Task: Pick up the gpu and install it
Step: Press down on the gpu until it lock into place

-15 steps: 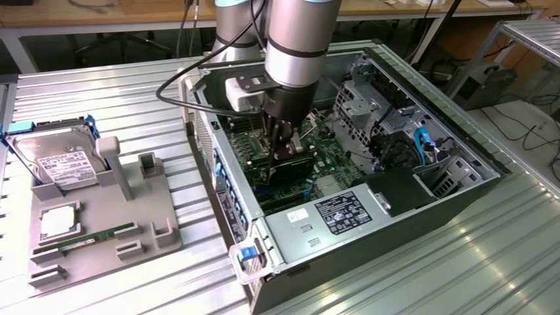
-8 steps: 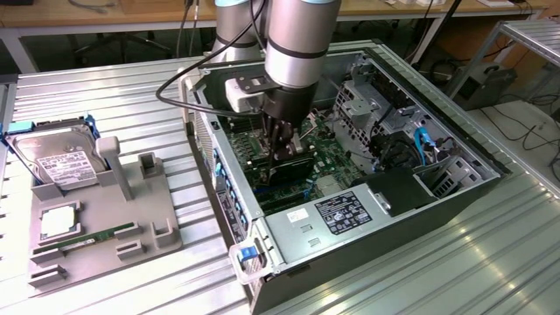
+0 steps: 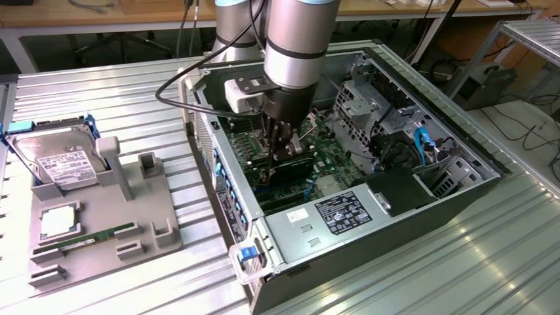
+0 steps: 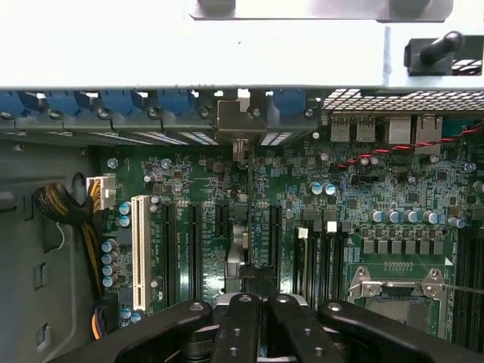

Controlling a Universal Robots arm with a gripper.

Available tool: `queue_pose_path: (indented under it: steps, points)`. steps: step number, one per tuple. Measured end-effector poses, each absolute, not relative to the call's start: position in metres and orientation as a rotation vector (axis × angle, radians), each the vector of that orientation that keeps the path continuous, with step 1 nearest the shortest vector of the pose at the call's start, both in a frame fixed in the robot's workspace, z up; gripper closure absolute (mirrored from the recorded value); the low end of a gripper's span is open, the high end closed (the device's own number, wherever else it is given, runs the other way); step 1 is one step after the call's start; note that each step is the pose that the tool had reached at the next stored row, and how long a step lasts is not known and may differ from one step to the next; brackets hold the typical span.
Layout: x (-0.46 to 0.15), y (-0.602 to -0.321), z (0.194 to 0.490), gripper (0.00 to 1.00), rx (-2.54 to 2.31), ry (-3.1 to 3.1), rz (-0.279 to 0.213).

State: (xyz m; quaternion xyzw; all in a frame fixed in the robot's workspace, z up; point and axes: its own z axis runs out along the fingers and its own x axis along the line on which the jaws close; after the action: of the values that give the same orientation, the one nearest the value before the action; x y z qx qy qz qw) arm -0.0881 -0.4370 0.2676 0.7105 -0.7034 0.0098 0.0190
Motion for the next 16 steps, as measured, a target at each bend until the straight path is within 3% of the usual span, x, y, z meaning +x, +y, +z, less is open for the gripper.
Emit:
queue_pose_path:
  steps: [6,11,16]
  points:
    - [-0.088,-0.437,0.268,0.89,2.208,-2.183,0.029]
    - [-0.088,-0.437,0.29,0.89,2.207,-2.183,0.03]
    - [-0.088,-0.437,0.293,0.89,2.207,-2.183,0.03]
